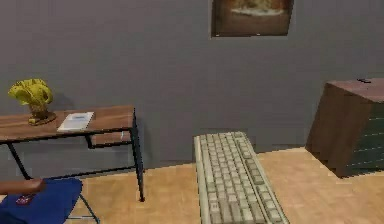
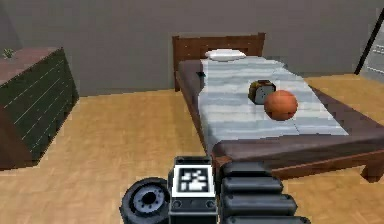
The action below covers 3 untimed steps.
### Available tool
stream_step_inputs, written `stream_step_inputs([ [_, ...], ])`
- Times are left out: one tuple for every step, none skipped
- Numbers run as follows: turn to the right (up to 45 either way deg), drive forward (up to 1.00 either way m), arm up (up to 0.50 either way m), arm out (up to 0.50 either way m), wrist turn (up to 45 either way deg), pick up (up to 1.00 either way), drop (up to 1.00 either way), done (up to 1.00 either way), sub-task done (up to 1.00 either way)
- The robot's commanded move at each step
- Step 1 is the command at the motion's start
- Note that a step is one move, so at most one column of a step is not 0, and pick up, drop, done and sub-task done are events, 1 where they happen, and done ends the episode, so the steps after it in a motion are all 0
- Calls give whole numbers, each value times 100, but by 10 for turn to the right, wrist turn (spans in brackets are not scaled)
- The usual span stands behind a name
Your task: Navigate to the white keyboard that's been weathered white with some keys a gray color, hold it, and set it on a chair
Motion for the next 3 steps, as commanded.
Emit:
stream_step_inputs([
  [0, 85, 0, 0, 0, 0, 0, 0, 0],
  [450, 0, 0, 0, 0, 0, 0, 0, 0],
  [450, 0, 0, 0, 0, 0, 0, 0, 0],
])
